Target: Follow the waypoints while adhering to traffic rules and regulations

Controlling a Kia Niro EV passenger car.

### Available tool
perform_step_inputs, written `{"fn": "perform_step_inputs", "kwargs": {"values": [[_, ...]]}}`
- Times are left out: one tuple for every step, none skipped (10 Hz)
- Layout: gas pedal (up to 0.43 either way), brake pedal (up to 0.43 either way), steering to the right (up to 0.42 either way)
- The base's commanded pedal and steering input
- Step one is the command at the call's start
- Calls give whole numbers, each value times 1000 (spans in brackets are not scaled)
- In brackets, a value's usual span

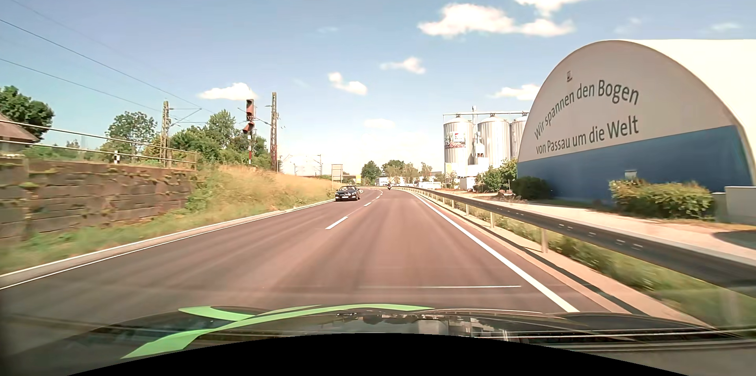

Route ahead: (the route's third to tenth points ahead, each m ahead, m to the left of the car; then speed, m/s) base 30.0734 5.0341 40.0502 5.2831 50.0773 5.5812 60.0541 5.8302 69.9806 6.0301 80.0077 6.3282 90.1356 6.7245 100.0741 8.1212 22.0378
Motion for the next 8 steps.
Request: {"fn": "perform_step_inputs", "kwargs": {"values": [[248, 0, 0], [260, 0, -1], [260, 0, -1], [260, 0, -1], [260, 0, -1], [248, 0, -2], [248, 0, -3], [240, 0, -3]]}}
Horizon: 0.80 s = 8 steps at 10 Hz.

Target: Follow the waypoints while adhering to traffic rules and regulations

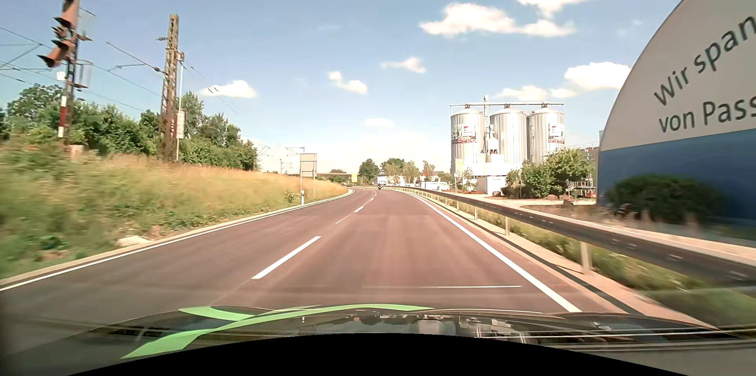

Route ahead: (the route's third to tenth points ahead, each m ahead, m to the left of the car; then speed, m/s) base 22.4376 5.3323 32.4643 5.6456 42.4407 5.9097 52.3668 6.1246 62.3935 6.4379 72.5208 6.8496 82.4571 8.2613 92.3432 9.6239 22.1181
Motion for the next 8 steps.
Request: {"fn": "perform_step_inputs", "kwargs": {"values": [[240, 0, -3], [240, 0, -3], [228, 0, -4], [209, 0, -4], [197, 0, -5], [197, 0, -6], [197, 0, -6], [197, 0, -7]]}}
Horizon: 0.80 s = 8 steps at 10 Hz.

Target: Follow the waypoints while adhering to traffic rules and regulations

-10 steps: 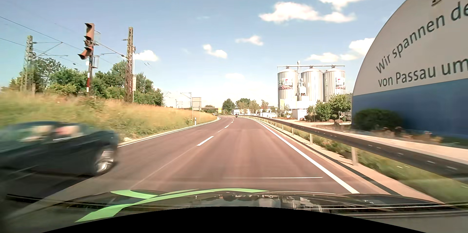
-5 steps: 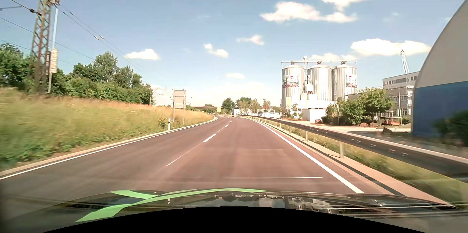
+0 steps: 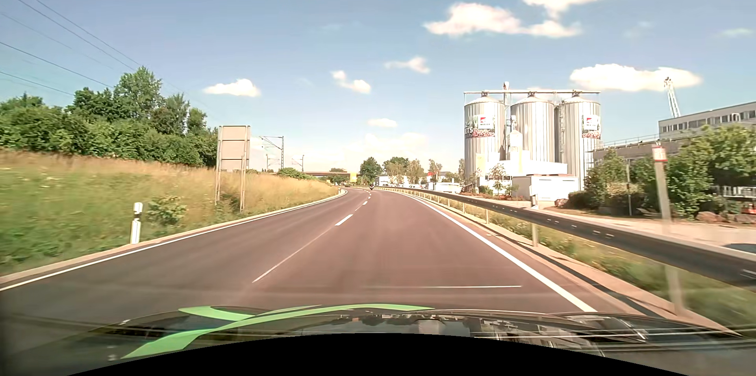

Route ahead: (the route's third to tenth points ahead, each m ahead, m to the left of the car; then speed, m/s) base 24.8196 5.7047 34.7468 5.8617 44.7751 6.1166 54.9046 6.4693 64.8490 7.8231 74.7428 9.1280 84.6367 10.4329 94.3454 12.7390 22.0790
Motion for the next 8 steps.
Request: {"fn": "perform_step_inputs", "kwargs": {"values": [[197, 0, -8], [197, 0, -9], [209, 0, -11], [209, 0, -11], [209, 0, -11], [220, 0, -11], [220, 0, -11], [209, 0, -11]]}}
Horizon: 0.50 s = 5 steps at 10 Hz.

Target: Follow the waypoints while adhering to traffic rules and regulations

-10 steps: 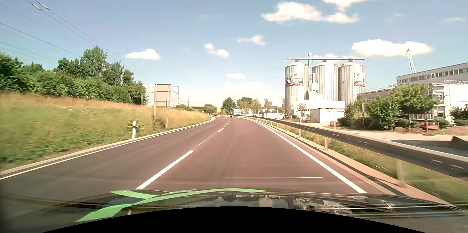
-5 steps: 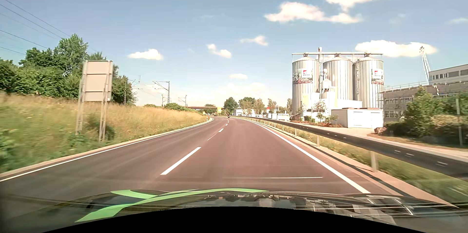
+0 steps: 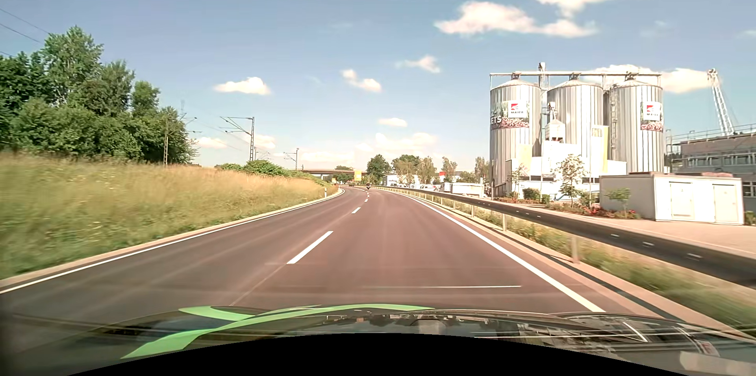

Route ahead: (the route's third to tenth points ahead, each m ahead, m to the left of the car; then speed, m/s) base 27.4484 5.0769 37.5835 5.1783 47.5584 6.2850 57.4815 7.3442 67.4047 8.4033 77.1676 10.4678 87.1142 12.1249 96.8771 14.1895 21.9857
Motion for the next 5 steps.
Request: {"fn": "perform_step_inputs", "kwargs": {"values": [[197, 0, -11], [197, 0, -11], [197, 0, -11], [209, 0, -12], [209, 0, -12]]}}
